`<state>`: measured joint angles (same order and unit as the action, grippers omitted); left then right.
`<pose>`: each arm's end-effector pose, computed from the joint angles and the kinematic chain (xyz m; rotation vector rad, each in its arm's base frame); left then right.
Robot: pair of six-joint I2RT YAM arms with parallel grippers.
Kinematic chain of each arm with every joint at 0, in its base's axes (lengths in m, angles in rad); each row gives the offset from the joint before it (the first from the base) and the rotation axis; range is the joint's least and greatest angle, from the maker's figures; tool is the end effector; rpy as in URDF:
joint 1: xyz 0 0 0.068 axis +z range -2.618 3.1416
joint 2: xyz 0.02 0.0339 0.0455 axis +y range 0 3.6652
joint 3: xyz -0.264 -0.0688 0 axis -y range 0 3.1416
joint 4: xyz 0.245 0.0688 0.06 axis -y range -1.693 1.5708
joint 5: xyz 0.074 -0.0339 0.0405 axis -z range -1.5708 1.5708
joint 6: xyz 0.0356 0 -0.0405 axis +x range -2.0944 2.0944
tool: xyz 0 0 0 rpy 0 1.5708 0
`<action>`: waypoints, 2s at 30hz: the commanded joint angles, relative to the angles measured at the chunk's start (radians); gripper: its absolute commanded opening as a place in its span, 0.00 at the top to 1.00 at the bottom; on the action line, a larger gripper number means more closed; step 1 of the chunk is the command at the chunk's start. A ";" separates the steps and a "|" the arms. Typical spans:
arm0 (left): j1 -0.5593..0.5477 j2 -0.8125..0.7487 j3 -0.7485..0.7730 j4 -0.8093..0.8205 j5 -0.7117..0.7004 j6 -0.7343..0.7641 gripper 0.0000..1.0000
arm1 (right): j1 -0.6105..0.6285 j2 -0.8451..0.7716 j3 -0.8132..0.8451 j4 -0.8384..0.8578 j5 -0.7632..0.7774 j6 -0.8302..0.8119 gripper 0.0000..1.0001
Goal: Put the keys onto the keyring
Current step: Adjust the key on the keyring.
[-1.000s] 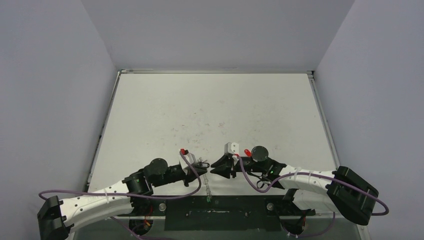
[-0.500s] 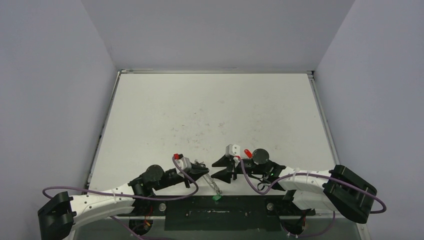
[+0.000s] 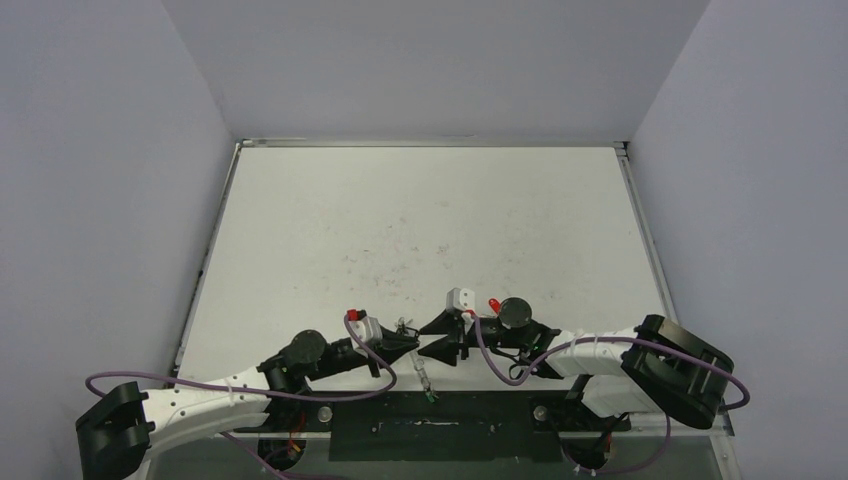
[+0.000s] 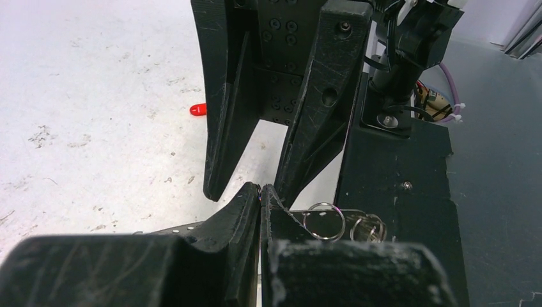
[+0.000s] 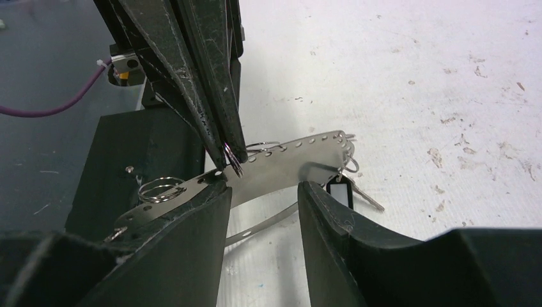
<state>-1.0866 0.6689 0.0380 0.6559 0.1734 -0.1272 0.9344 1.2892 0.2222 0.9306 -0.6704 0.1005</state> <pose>0.0668 -0.1402 0.1839 0.8895 1.3921 -1.0797 0.1120 0.1888 0.1677 -1.2197 1.4137 1.3116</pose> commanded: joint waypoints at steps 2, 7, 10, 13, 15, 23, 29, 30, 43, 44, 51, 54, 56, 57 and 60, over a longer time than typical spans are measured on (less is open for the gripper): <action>0.003 -0.010 0.011 0.086 0.029 0.012 1.00 | 0.013 -0.006 0.030 0.133 -0.034 0.021 0.56; 0.003 -0.033 0.013 0.067 0.027 0.032 1.00 | 0.022 -0.048 0.041 0.078 -0.037 0.001 0.57; 0.004 -0.038 0.011 0.072 0.037 0.038 1.00 | 0.028 -0.049 0.049 0.037 -0.037 -0.021 0.59; 0.004 -0.035 0.010 0.085 0.050 0.040 1.00 | 0.033 -0.026 0.051 0.066 -0.042 -0.014 0.61; 0.004 -0.031 0.011 0.087 0.057 0.038 1.00 | 0.037 -0.007 0.053 0.097 -0.044 -0.002 0.63; 0.004 -0.027 0.011 0.102 0.067 0.037 1.00 | 0.049 0.067 0.080 0.159 -0.061 0.020 1.00; 0.003 -0.048 0.012 0.077 0.069 0.040 1.00 | 0.048 0.064 0.059 0.172 -0.032 0.034 1.00; 0.003 -0.053 0.013 0.069 0.070 0.043 1.00 | 0.048 0.059 0.053 0.172 -0.026 0.035 1.00; 0.003 -0.233 0.098 -0.252 -0.001 0.120 0.52 | 0.049 -0.029 0.031 0.055 0.009 -0.010 1.00; 0.003 -0.259 0.103 -0.292 -0.010 0.122 0.54 | 0.049 -0.032 0.031 0.053 0.009 -0.012 1.00; -0.001 -0.365 0.084 -0.413 -0.022 0.122 0.69 | 0.049 -0.041 0.037 0.031 0.005 -0.025 1.00; -0.001 -0.333 0.083 -0.406 0.006 0.153 0.69 | 0.049 -0.046 0.040 0.027 0.006 -0.025 1.00; -0.001 -0.284 0.085 -0.381 0.036 0.159 0.66 | 0.050 -0.049 0.041 0.028 0.005 -0.027 1.00; -0.001 -0.256 0.085 -0.361 0.045 0.161 0.65 | 0.050 -0.049 0.042 0.026 0.004 -0.028 1.00; -0.003 -0.162 0.081 -0.278 0.051 0.170 0.64 | 0.053 -0.054 0.046 0.017 0.002 -0.030 1.00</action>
<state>-1.0843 0.4179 0.0971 0.2745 0.1902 0.0139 0.9829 1.2823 0.2504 0.8944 -0.6609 0.0895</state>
